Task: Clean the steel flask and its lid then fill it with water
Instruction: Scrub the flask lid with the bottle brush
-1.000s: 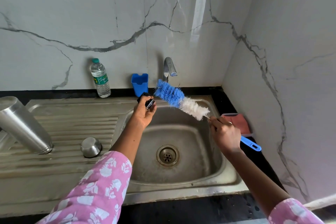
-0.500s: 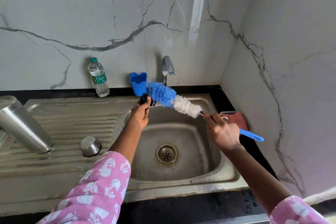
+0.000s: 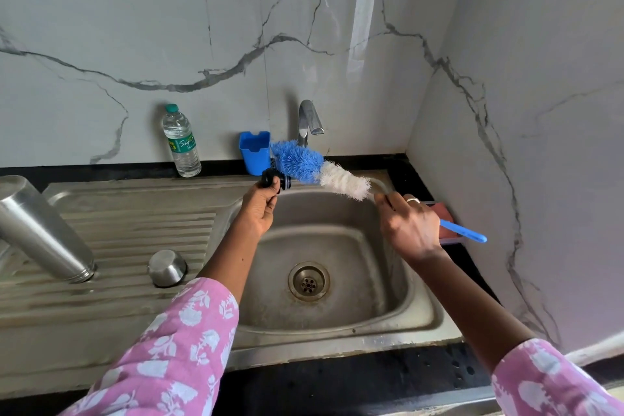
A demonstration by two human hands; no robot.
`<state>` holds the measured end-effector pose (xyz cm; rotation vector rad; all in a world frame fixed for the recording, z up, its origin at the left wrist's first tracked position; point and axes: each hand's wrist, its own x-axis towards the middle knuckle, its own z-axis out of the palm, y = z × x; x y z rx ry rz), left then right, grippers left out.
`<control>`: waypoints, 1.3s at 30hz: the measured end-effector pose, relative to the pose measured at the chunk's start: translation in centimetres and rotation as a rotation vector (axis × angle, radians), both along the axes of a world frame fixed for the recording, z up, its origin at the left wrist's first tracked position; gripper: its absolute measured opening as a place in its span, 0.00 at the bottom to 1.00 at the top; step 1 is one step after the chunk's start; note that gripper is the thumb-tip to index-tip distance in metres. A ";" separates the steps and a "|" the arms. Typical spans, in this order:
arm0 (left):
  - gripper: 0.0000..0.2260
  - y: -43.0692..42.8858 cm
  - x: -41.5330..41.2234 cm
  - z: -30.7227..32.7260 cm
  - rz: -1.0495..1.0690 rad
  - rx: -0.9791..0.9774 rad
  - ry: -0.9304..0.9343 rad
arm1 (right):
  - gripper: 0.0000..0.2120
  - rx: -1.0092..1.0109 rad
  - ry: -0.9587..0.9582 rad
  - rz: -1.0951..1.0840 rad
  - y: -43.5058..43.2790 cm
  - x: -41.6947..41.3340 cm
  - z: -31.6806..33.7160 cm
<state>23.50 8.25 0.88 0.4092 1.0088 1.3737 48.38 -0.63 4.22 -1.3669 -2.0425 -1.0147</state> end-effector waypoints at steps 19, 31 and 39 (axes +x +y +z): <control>0.24 0.3 0.2 0.8 0.013 0.061 0.180 | 0.10 -0.023 -0.057 0.025 -0.2 0.6 0.4; 0.28 0.6 1.0 0.1 -0.047 0.114 0.359 | 0.16 -0.103 -0.045 0.002 0.7 0.2 0.4; 0.26 1.1 0.2 -0.1 -0.020 0.076 0.328 | 0.12 -0.056 -0.067 0.037 -0.2 0.9 0.6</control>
